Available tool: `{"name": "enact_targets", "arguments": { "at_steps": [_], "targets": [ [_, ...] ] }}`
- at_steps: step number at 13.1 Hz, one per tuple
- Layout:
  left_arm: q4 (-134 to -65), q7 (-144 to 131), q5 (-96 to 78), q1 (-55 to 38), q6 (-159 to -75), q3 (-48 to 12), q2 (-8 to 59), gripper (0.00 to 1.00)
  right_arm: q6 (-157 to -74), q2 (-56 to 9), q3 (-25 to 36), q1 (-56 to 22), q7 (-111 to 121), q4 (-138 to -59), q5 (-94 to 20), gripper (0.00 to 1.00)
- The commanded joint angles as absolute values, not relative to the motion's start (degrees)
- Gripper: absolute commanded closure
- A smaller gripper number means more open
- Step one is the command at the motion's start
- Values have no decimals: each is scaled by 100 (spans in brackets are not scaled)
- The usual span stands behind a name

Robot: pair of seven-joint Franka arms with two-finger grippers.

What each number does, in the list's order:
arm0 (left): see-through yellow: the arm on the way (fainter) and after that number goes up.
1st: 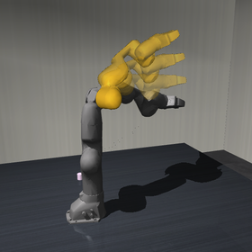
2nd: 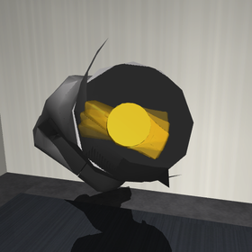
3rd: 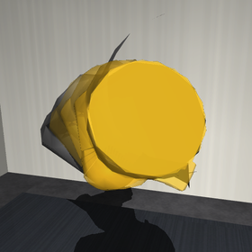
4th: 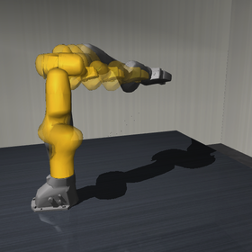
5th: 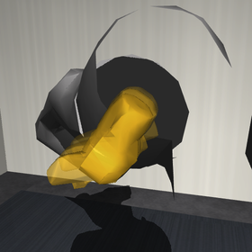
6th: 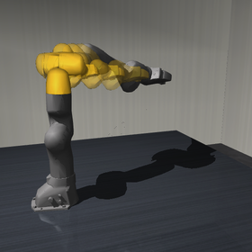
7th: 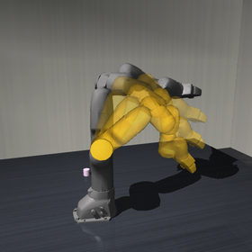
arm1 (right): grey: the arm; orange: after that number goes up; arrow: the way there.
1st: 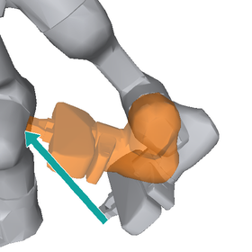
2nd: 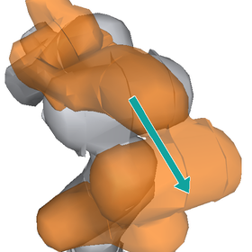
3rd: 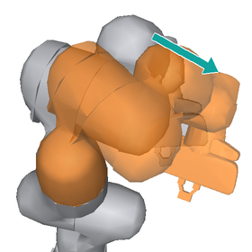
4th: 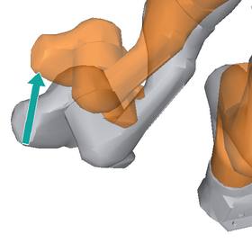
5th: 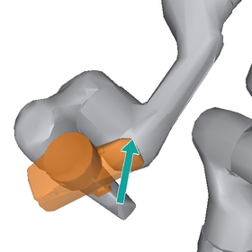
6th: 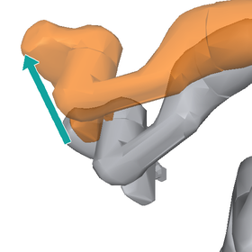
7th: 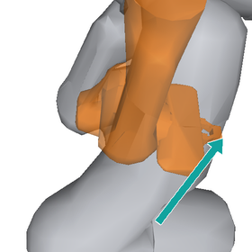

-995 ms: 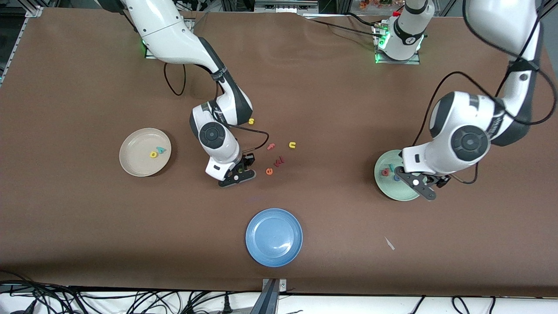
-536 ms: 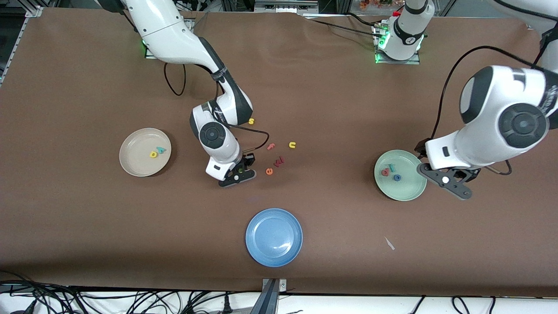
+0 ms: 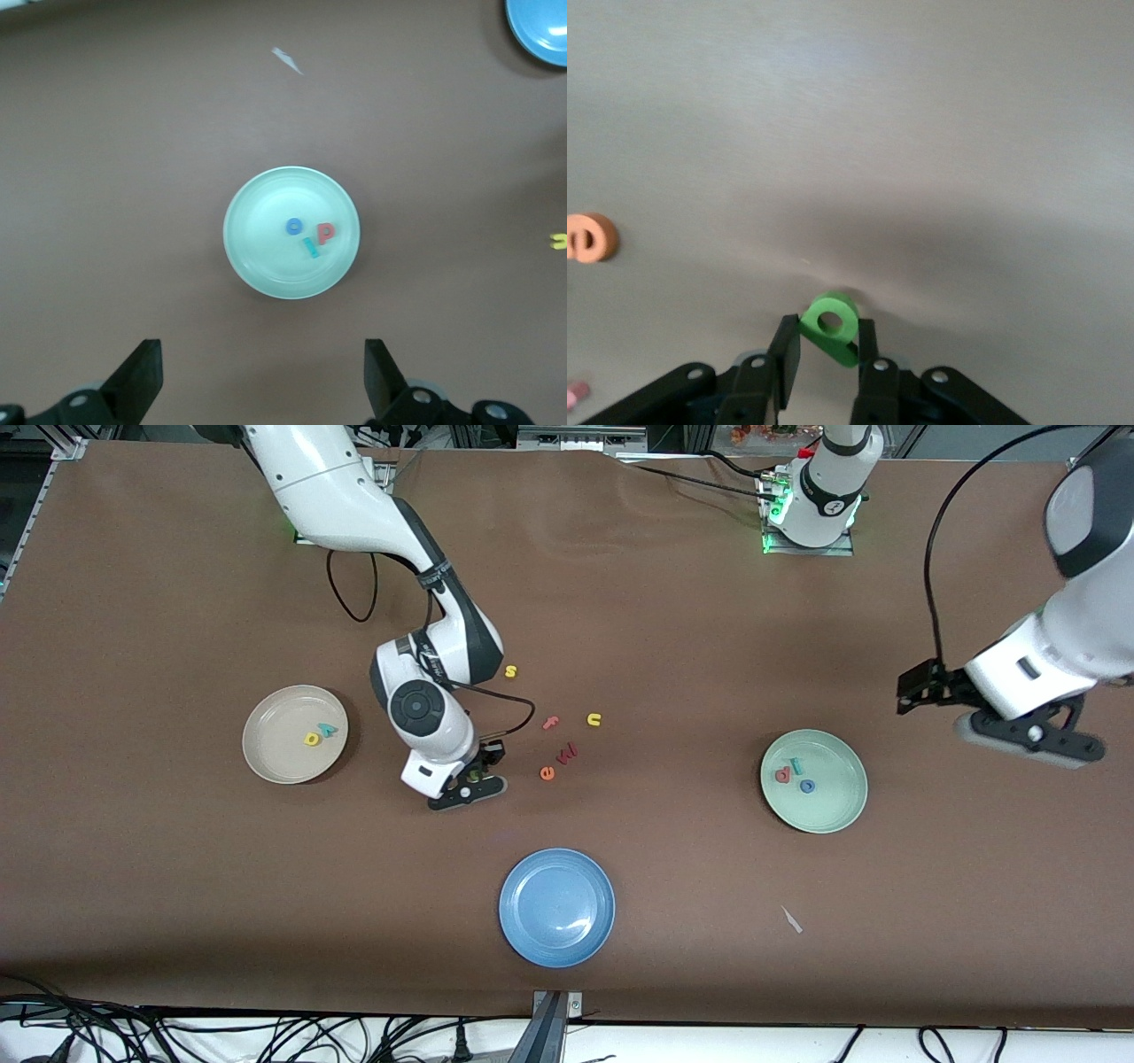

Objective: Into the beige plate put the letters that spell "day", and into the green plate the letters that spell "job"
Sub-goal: 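Grasp the green p with the right gripper while the left gripper withdraws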

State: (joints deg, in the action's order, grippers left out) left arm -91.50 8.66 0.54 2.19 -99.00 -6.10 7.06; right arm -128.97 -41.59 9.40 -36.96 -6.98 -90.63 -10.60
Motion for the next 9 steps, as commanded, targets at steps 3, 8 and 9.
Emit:
{"name": "enact_targets", "arguments": {
  "at_steps": [3,8,9],
  "targets": [
    [-10248,538,-97,562,-10433,-624,-343,0,-12612,-3061,1502,-3709,-380,-10166,-1037,95],
    [-10547,-175,-105,502,-10241,-624,-624,0,-12604,-2487,2345,-3709,-273,-11117,-1046,96],
    [-10486,-193,-114,501,-10161,-624,-589,0,-12604,-2548,2477,-3700,-272,-11144,-1037,96]
  ]
}}
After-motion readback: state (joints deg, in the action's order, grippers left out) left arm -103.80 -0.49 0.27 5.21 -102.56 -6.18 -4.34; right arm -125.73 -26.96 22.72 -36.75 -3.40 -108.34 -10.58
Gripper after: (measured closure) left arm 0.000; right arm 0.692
